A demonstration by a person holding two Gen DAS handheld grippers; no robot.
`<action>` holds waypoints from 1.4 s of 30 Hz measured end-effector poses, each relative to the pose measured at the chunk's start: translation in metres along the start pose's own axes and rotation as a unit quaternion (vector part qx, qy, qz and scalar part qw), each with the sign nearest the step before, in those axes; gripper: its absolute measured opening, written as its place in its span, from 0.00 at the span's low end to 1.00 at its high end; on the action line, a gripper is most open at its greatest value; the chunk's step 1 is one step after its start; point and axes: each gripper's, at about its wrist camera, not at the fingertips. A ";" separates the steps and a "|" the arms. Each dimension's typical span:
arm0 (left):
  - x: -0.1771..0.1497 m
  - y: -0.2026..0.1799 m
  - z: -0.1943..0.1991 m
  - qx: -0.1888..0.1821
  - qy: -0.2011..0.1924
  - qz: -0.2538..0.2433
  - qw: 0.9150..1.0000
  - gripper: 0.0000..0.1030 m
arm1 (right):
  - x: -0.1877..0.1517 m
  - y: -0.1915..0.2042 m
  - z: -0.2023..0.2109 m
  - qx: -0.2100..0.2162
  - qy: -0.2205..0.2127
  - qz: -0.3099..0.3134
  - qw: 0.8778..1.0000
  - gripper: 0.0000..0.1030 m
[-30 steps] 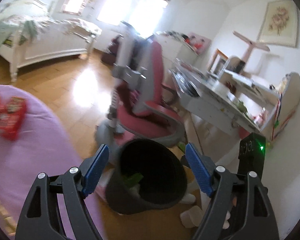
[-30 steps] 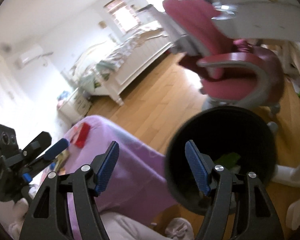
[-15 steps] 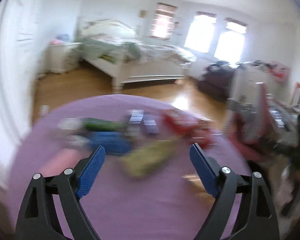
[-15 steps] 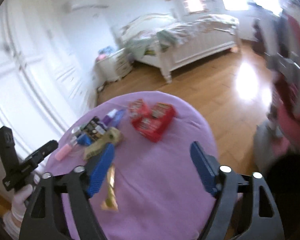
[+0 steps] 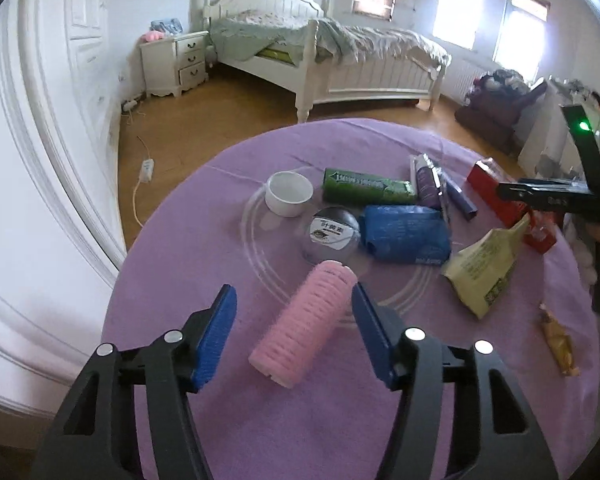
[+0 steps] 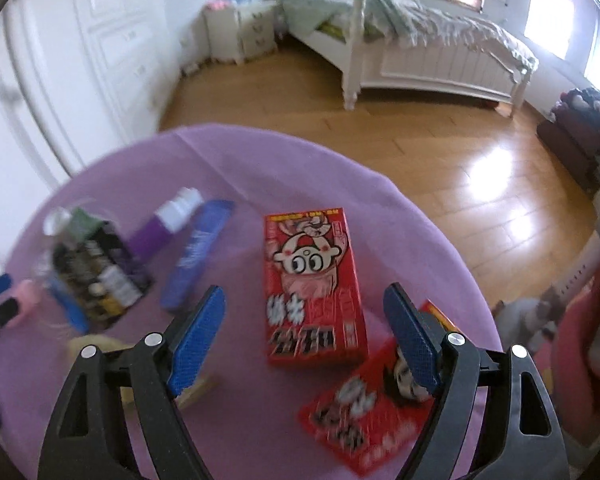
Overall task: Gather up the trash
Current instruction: 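Grasp the pink hair roller with the left tool while the right tool grasps a red snack box, then carry the roller and red box to the bin, release, return to table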
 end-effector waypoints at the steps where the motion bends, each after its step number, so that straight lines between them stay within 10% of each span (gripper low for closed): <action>1: 0.002 0.000 -0.003 -0.005 0.008 -0.001 1.000 0.50 | -0.001 0.001 -0.006 -0.005 0.004 0.003 1.000 0.71; 3: 0.002 0.004 -0.005 -0.014 0.015 0.002 1.000 0.45 | 0.002 0.004 -0.015 -0.015 0.015 0.013 1.000 0.53; 9: -0.003 -0.011 -0.014 -0.006 0.034 -0.032 0.999 0.27 | -0.001 0.002 -0.015 -0.001 0.000 0.003 1.000 0.49; 18: -0.020 -0.016 0.035 -0.113 0.001 0.011 0.994 0.26 | -0.051 -0.017 0.125 0.109 -0.171 -0.089 0.975 0.49; 29: -0.035 -0.149 0.113 -0.277 -0.076 -0.009 0.958 0.27 | -0.184 -0.064 0.247 0.103 -0.268 -0.208 0.935 0.49; 42: -0.078 -0.354 0.105 -0.404 -0.003 -0.120 0.907 0.27 | -0.373 -0.172 0.299 -0.010 -0.281 -0.362 0.889 0.49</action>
Point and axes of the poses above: each gripper's, at about its wrist camera, not at the fingertips, and z roughly against the way its jaws point, y to its left, x to its top, and after that the axes turned 9 degrees about z, right-handed
